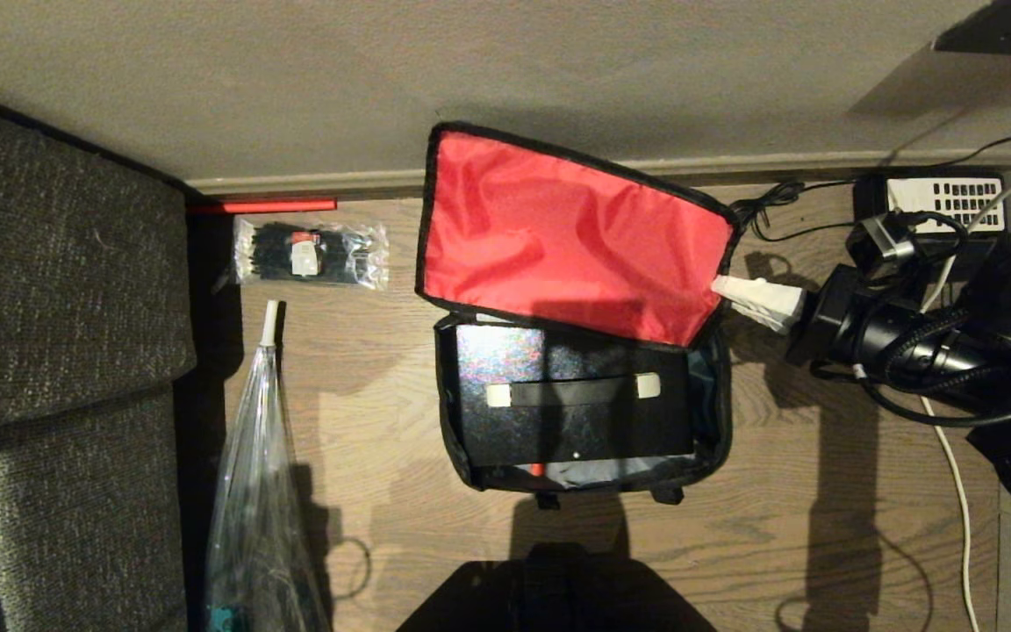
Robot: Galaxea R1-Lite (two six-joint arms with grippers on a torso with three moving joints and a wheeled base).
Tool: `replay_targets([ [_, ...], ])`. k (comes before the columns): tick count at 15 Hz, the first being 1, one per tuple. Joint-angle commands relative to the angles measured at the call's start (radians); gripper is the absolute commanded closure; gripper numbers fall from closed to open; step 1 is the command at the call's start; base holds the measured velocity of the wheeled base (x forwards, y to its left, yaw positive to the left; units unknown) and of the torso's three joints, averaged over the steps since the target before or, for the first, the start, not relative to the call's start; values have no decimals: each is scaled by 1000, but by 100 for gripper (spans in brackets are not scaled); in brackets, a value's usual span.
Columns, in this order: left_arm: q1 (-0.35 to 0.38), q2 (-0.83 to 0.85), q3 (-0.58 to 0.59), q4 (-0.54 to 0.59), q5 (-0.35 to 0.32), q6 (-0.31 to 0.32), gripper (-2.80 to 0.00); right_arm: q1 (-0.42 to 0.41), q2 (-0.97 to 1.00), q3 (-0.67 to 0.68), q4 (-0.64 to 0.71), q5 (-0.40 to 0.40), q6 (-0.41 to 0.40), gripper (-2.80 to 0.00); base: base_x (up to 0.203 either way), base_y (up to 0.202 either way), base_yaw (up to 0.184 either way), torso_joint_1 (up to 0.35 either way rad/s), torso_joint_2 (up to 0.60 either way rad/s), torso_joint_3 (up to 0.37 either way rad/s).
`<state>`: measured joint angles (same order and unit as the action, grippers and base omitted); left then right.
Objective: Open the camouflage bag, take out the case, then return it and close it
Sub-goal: Close the top of the storage box
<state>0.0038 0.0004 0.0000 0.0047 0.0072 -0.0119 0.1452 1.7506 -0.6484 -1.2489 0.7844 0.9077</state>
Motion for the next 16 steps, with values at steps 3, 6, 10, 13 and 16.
replay_targets([
  [3,1,0,3,0,0,0,0,-16,-60,101,-9,77,-156,0,0,0,0,0,0,0],
  [6,1,0,3,0,0,0,0,-16,-82,147,-12,163,-265,0,0,0,0,0,0,0],
  [10,1,0,3,0,0,0,0,-15,-99,207,-1,222,-364,0,0,0,0,0,0,0],
  [13,1,0,3,0,0,0,0,-16,-107,246,23,225,-443,-280,0,0,0,0,0,0],
  [16,1,0,3,0,0,0,0,-18,-118,277,124,211,-590,-280,0,0,0,0,0,0],
])
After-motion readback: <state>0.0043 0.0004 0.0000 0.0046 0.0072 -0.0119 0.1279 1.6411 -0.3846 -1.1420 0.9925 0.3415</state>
